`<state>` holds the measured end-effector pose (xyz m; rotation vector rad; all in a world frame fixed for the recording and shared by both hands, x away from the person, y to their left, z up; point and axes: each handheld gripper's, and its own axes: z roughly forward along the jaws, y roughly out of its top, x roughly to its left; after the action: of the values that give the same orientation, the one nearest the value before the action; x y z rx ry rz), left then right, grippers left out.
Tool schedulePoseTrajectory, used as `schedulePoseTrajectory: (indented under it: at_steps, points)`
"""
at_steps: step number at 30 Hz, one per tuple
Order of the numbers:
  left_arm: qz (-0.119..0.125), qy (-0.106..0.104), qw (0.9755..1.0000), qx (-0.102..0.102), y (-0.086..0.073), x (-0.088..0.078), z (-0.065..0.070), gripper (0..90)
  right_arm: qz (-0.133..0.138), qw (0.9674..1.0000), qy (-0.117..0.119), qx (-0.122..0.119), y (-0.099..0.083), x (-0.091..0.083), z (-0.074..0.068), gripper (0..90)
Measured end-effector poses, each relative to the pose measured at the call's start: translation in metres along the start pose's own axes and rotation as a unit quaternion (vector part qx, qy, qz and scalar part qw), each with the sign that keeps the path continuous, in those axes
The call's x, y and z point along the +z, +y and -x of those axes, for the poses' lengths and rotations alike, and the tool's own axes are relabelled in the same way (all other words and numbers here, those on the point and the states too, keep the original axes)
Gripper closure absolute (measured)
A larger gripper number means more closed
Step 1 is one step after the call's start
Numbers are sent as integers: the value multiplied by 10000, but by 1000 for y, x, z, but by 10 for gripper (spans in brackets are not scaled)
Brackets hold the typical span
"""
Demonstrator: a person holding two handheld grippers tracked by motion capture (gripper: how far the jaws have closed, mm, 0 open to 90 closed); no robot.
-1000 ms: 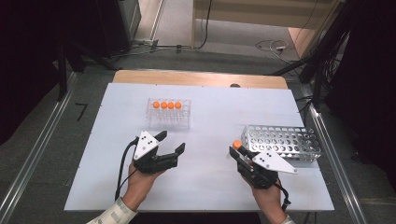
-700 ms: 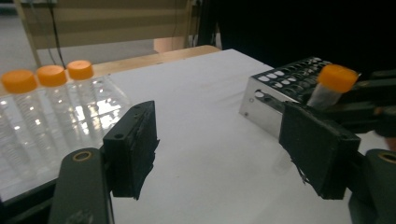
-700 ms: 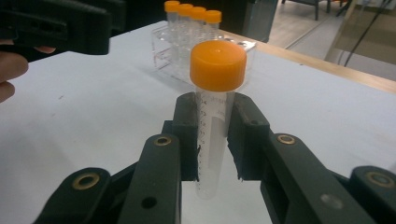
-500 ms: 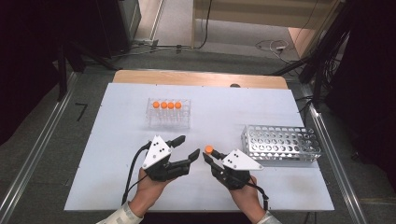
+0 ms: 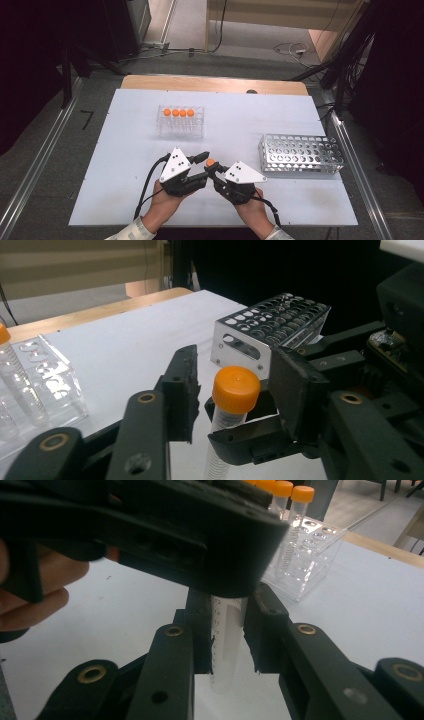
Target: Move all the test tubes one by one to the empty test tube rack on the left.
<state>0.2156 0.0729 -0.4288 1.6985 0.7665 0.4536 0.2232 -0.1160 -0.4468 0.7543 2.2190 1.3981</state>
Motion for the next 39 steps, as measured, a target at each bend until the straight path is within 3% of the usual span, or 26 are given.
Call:
schedulePoseTrajectory:
  at_steps: [8, 14, 19, 25, 30, 39]
  points:
    - [-2, 14, 9999, 103, -2, 1, 1, 683, 29, 10000, 23, 34, 1, -1, 0, 717]
    - [7, 4, 10000, 71, -2, 1, 0, 699, 21, 10000, 35, 58, 1, -1, 1, 708]
    - [49, 57, 10000, 6, -1, -4, -5, 701, -77, 9998, 151, 76, 0, -2, 2, 489]
    - [180, 260, 9993, -213, 3, -14, -22, 701, -125, 9997, 113, 168, -2, -10, 14, 326]
    - [312, 574, 9970, -425, 8, -27, -44, 701, -118, 9996, -81, 245, -8, -25, 30, 314]
    - [356, 1103, 9919, -510, 17, -40, -75, 701, -209, 9976, -450, 482, -22, -59, 57, 298]
